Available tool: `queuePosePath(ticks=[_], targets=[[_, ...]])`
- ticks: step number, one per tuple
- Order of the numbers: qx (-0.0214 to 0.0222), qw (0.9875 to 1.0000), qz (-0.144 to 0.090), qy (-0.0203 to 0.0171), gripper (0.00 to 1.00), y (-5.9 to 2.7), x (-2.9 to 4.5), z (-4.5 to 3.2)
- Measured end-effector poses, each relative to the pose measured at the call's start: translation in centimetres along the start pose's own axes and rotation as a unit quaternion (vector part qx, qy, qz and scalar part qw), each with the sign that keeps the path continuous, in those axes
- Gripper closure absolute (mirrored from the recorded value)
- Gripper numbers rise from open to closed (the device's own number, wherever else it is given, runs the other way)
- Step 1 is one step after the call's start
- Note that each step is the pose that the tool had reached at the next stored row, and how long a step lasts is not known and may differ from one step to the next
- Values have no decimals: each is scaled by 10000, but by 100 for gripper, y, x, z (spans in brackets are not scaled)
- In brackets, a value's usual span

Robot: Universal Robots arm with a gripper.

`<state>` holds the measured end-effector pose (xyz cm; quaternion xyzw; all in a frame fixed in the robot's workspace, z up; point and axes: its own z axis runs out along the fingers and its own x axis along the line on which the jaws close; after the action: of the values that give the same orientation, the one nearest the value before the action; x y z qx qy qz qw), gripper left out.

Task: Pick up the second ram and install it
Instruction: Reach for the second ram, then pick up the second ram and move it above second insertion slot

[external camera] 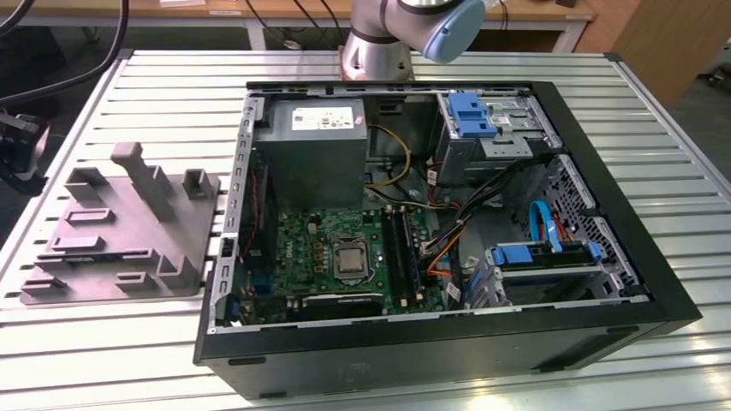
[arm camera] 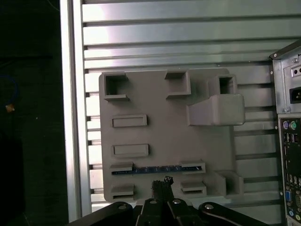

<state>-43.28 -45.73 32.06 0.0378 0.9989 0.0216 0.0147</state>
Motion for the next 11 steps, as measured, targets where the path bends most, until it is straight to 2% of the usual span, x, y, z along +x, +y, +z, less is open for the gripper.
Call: queuePosePath(ticks=[11], targets=[[0, 10000, 0, 2, 90, -3, -1, 17]])
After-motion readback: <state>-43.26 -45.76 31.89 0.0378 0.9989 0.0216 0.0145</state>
